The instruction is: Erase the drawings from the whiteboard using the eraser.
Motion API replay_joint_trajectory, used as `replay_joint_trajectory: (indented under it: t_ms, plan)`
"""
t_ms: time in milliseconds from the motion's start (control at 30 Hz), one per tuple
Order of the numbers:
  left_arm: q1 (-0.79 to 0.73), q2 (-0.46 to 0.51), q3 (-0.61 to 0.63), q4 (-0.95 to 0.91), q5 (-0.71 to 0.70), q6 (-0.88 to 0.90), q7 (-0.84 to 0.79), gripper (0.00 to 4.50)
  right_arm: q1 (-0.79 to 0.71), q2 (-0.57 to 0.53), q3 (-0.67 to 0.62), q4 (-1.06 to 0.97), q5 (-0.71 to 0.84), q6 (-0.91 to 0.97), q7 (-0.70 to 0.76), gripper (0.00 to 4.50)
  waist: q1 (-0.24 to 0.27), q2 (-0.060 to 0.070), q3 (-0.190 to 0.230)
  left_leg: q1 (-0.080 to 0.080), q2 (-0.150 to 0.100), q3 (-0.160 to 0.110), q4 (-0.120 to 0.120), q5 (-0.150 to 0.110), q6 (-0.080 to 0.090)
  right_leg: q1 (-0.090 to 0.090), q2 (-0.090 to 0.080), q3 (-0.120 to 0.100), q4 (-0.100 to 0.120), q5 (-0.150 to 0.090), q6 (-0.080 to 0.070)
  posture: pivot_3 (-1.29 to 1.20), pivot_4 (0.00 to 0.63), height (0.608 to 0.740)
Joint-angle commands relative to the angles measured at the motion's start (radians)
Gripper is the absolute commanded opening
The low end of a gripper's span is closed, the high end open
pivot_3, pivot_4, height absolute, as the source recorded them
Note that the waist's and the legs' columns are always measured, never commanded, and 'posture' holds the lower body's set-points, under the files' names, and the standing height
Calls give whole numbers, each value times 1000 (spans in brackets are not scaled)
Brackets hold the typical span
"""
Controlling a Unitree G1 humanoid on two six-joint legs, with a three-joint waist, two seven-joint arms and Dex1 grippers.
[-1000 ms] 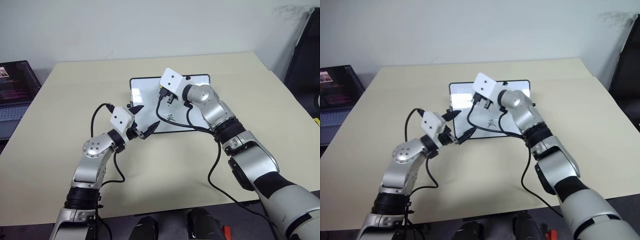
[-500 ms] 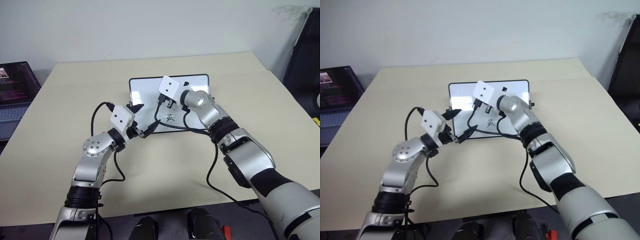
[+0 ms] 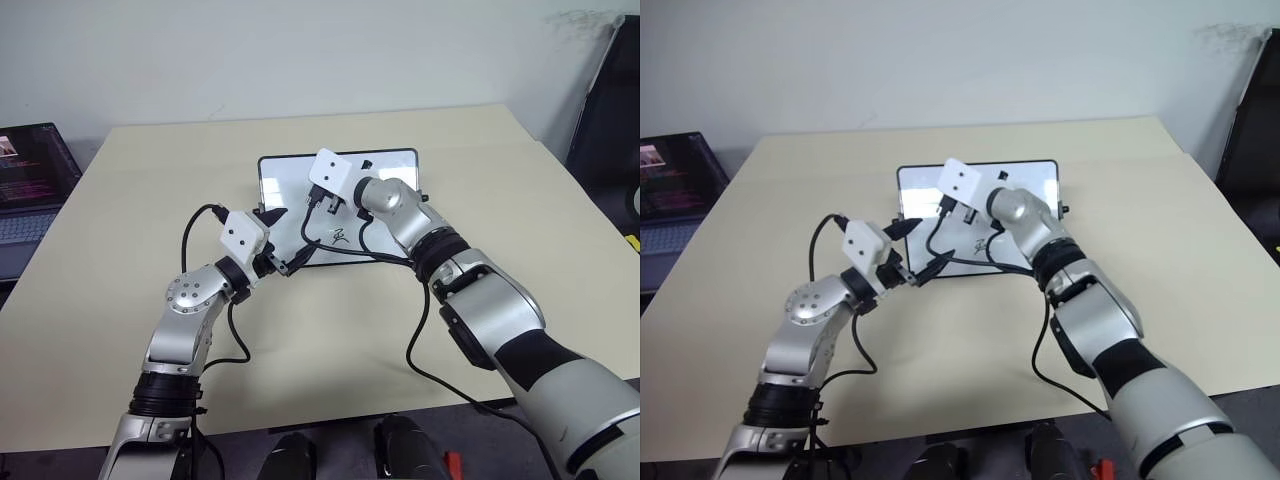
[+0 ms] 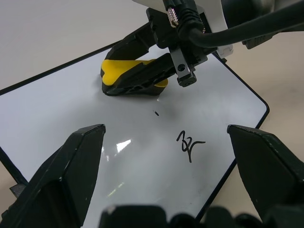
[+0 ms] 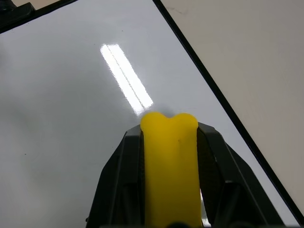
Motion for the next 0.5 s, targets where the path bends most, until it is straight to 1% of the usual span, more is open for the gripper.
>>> replay_joint_trajectory:
  t_ms: [33, 267, 500]
  plan:
    - [-8, 4, 11, -28, -3, -9, 3, 4500, -22, -9, -12, -5, -3, -12, -2, 1126, 0, 0, 0, 0, 0, 0, 0, 0, 0, 0, 0, 0, 0, 0, 0, 0, 150, 740]
    - [-12, 1, 6, -23, 0, -13, 1, 4500, 29, -60, 2, -12, -18, -12, 19, 1126, 3, 0, 0, 0, 0, 0, 0, 0, 0, 0, 0, 0, 0, 0, 0, 0, 150, 740]
    - [-9, 3, 9, -28, 2, -13, 4, 4500, 68, -122, 11, -4, -31, -17, 35, 1126, 19, 0, 0, 2, -1, -2, 1, 0, 0, 3, 0, -2, 0, 0, 0, 0, 150, 740]
